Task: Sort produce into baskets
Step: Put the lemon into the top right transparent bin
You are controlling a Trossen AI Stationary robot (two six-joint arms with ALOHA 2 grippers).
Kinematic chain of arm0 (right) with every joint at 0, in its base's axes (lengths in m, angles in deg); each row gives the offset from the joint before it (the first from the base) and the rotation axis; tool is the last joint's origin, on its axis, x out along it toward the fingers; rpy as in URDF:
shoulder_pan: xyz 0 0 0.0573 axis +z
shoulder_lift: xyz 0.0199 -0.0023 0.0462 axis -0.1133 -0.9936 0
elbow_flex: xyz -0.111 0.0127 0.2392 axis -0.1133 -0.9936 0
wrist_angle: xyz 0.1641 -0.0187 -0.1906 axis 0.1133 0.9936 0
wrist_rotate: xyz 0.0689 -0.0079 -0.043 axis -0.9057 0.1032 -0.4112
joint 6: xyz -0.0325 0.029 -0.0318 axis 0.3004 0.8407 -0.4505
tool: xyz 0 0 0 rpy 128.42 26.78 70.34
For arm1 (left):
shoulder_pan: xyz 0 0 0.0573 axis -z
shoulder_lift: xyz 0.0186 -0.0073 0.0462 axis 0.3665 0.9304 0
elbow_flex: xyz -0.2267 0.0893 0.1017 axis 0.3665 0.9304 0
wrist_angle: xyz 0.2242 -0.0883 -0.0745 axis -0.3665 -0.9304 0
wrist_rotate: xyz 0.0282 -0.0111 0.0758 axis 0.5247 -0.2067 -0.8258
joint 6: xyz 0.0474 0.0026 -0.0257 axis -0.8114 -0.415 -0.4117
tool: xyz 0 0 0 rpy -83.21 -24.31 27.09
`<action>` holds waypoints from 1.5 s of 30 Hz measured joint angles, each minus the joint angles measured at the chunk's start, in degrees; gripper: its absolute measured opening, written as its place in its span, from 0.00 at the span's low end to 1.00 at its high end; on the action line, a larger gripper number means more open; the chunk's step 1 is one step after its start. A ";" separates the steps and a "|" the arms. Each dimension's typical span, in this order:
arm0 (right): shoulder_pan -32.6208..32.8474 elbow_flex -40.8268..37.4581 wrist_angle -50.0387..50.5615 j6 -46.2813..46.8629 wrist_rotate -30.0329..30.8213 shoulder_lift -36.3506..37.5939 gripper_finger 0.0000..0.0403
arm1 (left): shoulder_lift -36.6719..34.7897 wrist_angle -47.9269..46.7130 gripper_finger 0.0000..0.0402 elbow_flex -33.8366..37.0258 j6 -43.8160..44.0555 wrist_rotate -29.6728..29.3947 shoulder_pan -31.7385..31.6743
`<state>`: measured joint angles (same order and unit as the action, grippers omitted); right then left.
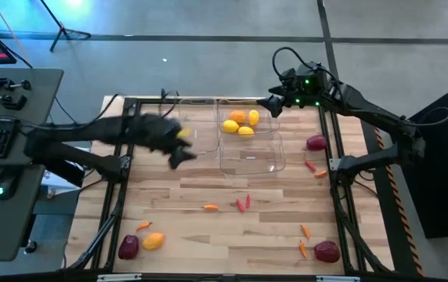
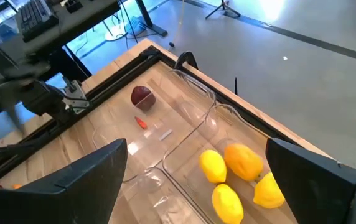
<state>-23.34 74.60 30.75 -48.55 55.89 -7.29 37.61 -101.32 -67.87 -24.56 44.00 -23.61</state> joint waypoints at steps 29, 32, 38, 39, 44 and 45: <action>0.00 -0.02 0.51 -2.36 0.02 -0.17 0.92 | 22.95 -4.37 0.67 6.96 48.82 6.32 50.79; 0.00 -0.02 0.83 -2.88 0.02 -0.17 0.92 | 26.32 -1.02 0.67 6.89 50.16 6.82 52.24; 0.00 -0.02 1.79 -3.87 0.05 -0.17 0.92 | 33.39 -1.64 0.67 6.94 50.35 7.34 53.33; 0.00 -0.02 1.96 -3.87 0.03 -0.17 0.92 | 34.42 -1.17 0.67 6.94 50.44 7.57 53.33; -0.02 -0.04 3.53 -3.87 0.05 -0.17 0.92 | 38.00 0.06 0.67 6.67 51.31 8.09 53.29; -0.02 -0.04 3.69 -3.87 0.05 -0.17 0.92 | 38.63 -0.01 0.67 6.61 51.34 8.14 53.28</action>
<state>-23.36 74.55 34.43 -52.42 55.93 -7.47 76.24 -101.33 -61.25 26.78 52.14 29.67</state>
